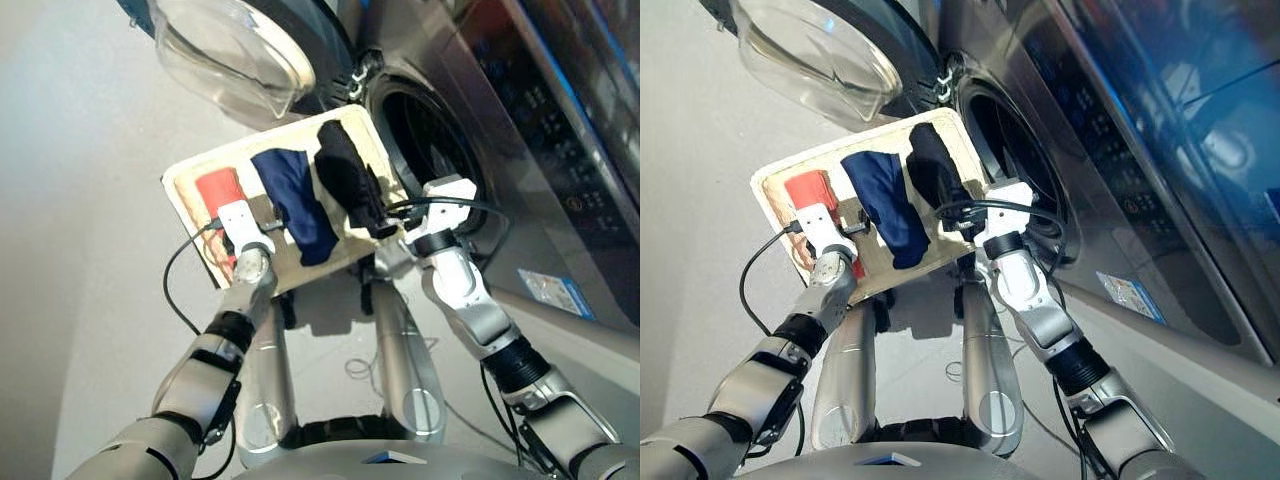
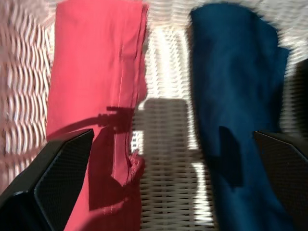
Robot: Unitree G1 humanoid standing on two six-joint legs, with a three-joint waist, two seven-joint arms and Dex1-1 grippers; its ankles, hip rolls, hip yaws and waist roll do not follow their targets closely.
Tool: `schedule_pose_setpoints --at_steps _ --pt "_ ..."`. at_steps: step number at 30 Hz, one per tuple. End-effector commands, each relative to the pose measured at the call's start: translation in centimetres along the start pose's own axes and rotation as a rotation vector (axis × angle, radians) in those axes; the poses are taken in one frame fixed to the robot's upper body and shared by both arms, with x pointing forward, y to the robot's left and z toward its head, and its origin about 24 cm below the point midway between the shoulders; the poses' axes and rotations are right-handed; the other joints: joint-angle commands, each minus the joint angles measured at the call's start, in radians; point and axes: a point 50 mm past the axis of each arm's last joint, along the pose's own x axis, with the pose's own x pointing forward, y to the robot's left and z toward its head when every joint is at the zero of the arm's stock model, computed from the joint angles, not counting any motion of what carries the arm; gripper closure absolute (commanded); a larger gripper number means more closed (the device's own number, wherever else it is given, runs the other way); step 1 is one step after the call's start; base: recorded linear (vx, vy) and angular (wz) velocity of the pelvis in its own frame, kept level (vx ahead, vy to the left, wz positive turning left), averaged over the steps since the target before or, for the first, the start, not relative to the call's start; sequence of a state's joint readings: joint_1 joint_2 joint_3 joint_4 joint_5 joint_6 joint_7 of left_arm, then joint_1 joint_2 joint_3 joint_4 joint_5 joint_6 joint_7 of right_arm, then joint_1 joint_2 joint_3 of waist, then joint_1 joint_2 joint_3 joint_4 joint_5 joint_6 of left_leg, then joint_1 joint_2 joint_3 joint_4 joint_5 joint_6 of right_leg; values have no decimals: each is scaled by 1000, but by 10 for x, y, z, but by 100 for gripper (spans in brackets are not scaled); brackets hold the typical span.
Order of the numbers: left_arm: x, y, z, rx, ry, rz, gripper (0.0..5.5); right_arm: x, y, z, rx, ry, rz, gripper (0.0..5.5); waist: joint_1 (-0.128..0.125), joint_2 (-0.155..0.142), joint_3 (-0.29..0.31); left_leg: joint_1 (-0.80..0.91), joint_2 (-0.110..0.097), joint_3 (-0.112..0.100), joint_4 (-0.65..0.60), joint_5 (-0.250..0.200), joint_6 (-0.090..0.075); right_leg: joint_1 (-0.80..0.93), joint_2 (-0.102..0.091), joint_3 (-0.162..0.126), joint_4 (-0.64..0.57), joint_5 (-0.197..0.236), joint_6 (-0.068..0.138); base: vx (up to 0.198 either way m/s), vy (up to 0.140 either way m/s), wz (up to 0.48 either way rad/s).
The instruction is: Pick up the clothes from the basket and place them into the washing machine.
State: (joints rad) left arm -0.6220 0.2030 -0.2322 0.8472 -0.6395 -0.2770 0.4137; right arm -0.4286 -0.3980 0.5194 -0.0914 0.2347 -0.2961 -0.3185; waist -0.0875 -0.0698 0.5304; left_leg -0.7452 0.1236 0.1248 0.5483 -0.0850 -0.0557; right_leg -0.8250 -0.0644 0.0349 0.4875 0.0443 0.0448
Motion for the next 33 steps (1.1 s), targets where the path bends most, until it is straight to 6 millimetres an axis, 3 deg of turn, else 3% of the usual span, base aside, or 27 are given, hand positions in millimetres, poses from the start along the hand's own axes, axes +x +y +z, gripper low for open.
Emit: schedule_pose_setpoints --at_steps 1,11,13,17,23,28,33 --pt "11 11 16 -59 -40 114 0 2 11 40 81 -221 5 0 -18 -5 -10 -54 -1 -73 42 -30 -24 -26 -1 -20 128 -135 35 0 0 0" --pt "22 30 32 -55 -69 227 0 3 7 34 9 -209 -28 0 -18 -15 -10 -139 2 -81 85 -44 -24 -107 5 -18 158 -145 36 -1 -2 -43" --pt "19 26 37 -68 -107 222 0 3 4 33 -24 -206 -39 0 -14 -10 -10 -148 0 -83 88 -46 -22 -114 2 -22 160 -145 35 0 0 0" --pt "-12 10 49 -154 -260 95 0 0 -8 33 -75 -197 -91 0 7 10 -10 -162 -10 -88 74 -39 -18 -127 2 -25 150 -141 32 0 0 0" --pt "-59 16 62 -245 -389 4 0 1 -20 34 -151 -194 -138 0 36 27 -10 -176 -21 -91 62 -43 -13 -148 6 -23 144 -143 23 0 0 0" --pt "-76 21 71 -246 -447 -25 0 1 -24 37 -174 -207 -152 0 45 38 -10 -186 -25 -92 61 -46 -11 -160 1 -27 146 -146 20 0 0 0" --pt "-81 27 70 -230 -443 -24 0 1 -24 39 -181 -212 -148 0 49 41 -10 -194 -27 -88 63 -50 -7 -171 1 -24 149 -145 18 0 0 0"
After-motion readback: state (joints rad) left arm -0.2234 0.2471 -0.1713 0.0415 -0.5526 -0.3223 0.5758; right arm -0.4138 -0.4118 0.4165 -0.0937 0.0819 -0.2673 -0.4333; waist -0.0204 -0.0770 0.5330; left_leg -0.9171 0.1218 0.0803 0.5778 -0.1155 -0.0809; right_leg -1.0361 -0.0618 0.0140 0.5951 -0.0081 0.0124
